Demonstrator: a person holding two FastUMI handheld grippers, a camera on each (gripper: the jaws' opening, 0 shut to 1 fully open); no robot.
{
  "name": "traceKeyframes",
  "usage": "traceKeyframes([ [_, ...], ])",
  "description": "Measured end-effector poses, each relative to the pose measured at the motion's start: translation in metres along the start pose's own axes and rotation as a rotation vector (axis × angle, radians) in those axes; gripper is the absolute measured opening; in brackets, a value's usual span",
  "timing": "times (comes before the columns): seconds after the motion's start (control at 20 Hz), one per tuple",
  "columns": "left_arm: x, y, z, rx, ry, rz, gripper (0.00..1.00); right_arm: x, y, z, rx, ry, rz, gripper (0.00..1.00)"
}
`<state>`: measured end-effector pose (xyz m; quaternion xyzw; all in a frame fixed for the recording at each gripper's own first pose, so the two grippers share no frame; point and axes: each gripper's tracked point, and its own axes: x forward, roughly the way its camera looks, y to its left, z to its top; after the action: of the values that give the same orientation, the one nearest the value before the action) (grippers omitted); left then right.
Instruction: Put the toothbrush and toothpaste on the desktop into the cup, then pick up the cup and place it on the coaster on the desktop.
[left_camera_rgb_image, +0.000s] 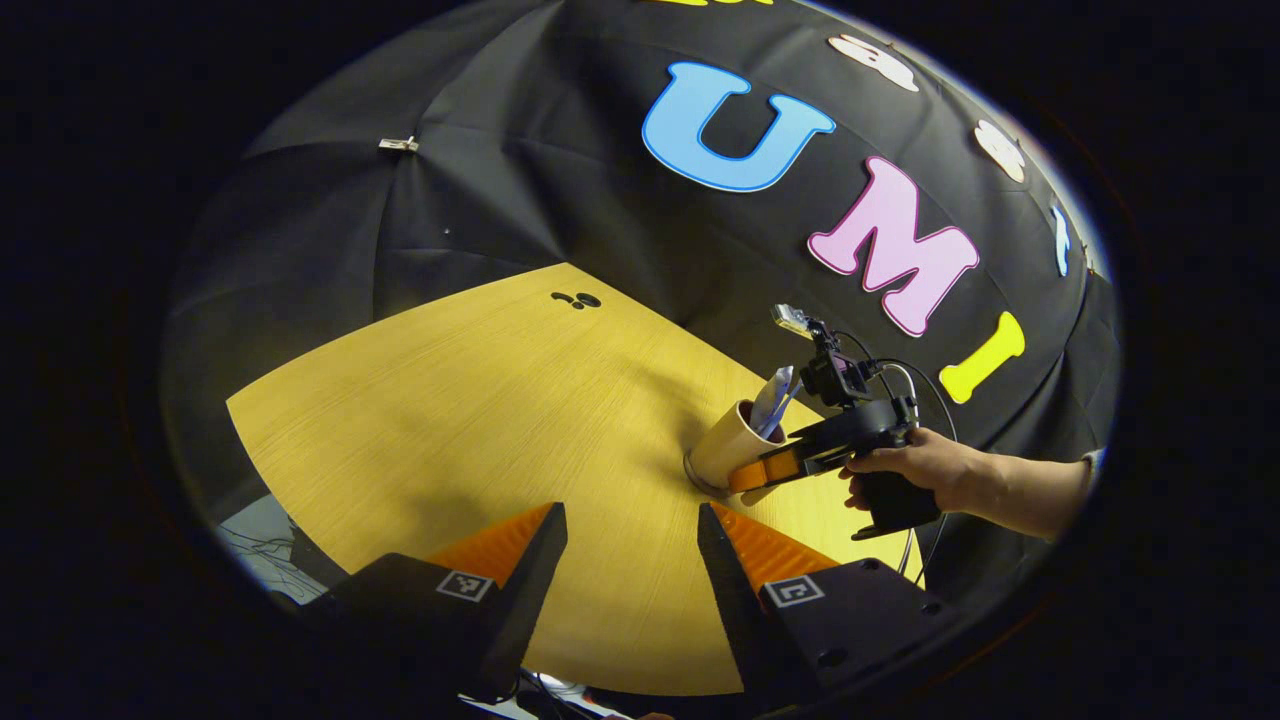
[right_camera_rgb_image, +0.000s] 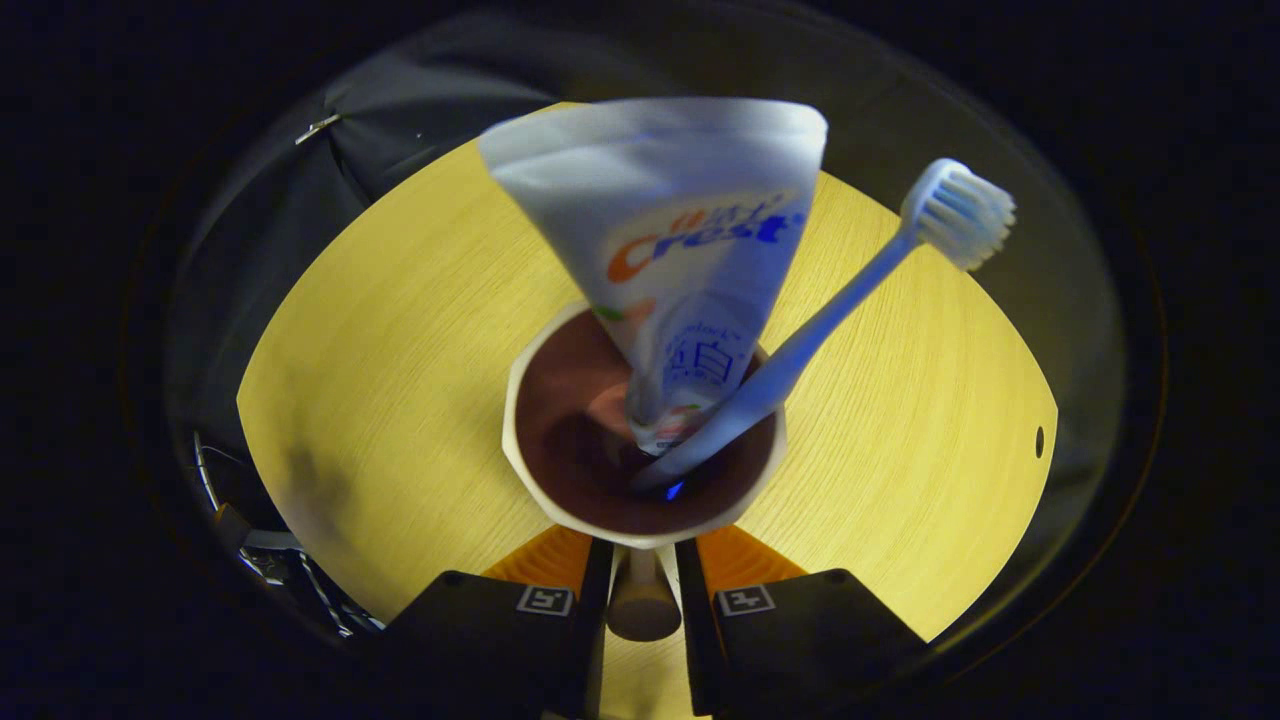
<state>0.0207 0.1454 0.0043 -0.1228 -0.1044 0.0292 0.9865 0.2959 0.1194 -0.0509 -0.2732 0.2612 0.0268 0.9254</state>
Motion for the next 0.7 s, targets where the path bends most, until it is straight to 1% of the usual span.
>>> traceKeyframes([
  [0.05, 0.0, -0.002, 0.0, 0.002, -0.001, -0.003, 0.83, -0.005, 0.001, 0.002, 0.008, -0.018, 0.008, 0.41],
  [0.1, 0.0, -0.005, 0.0, 0.005, 0.0, -0.006, 0.83, -0.009, 0.002, 0.006, 0.018, -0.041, 0.015, 0.39],
  [0.15, -0.001, -0.008, 0.0, 0.009, 0.001, -0.012, 0.83, -0.013, 0.004, 0.009, 0.031, -0.069, 0.03, 0.48],
  [0.25, -0.001, -0.013, 0.0, 0.019, 0.0, -0.021, 0.83, -0.027, 0.001, 0.015, 0.057, -0.122, 0.043, 0.58],
  [0.35, -0.002, -0.02, 0.0, 0.025, -0.002, -0.033, 0.83, -0.042, -0.002, 0.02, 0.071, -0.165, 0.047, 0.6],
  [0.5, -0.002, -0.034, 0.002, 0.029, -0.012, -0.058, 0.83, -0.071, -0.011, 0.024, 0.073, -0.246, 0.043, 0.61],
  [0.7, -0.003, -0.055, -0.003, 0.057, -0.009, -0.09, 0.83, -0.117, -0.02, 0.021, 0.095, -0.364, 0.066, 0.6],
])
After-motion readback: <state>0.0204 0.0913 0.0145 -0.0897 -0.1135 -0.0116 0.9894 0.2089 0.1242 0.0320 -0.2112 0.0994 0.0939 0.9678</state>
